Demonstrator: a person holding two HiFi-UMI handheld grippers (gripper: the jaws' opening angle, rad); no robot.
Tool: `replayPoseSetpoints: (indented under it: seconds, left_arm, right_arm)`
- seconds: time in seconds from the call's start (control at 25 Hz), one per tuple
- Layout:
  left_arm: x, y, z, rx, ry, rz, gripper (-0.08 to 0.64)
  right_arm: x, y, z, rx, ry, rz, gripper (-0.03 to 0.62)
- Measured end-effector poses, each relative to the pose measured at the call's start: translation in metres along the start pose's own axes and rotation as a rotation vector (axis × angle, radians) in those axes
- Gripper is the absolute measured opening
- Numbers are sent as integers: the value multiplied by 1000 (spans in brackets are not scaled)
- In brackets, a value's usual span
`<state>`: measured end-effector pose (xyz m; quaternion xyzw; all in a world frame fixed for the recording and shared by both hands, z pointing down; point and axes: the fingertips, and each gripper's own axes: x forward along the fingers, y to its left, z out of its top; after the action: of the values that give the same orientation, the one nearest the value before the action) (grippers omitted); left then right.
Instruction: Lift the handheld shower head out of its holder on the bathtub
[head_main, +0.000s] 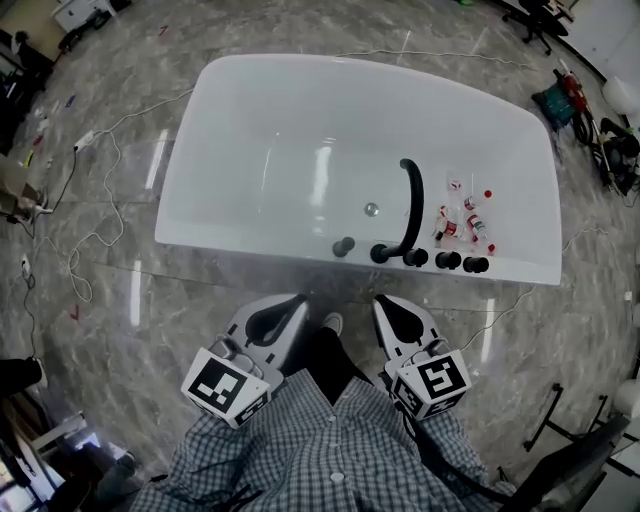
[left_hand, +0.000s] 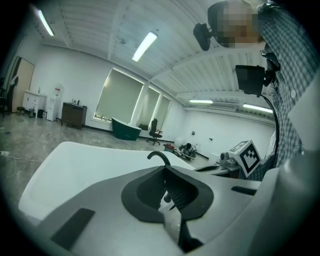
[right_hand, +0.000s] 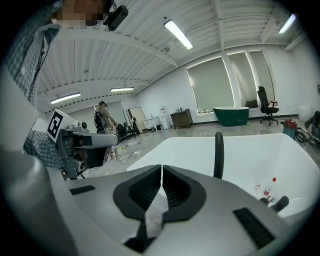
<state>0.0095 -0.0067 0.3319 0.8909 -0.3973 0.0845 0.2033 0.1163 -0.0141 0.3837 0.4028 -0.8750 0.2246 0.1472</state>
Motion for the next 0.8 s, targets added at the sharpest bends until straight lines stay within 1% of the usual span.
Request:
replayPoseSetpoints:
  seconds: [0.08,0.2,0.32,0.44,0.6,0.72,0.8]
  left_arm:
    - [3,8,-5,-8,12,4,6]
    - [7,19,-10,11,49,-4,6]
    - [9,33,-8,16,60,-5,6]
    - [11,45,-14,6,60,-18,6]
    - [14,58,-26,-7,85,-26,6]
    - [16,64,-31,-29,74,-40,6]
    - [18,70,-40,-36,82,-43,6]
  right_arm:
    - [12,-4,-4,-2,5,5,20]
    - [28,-7,-10,0,16,-1,20]
    - [42,-10,-11,10,-9,-10,20]
    - [54,-13,-13,-7,-29,-28,20]
    - [72,-18,-24,-18,-6,-43,20]
    - [85,-24,-33,-24,17,-57,20]
    - [92,-29,-40,-32,32,-59,20]
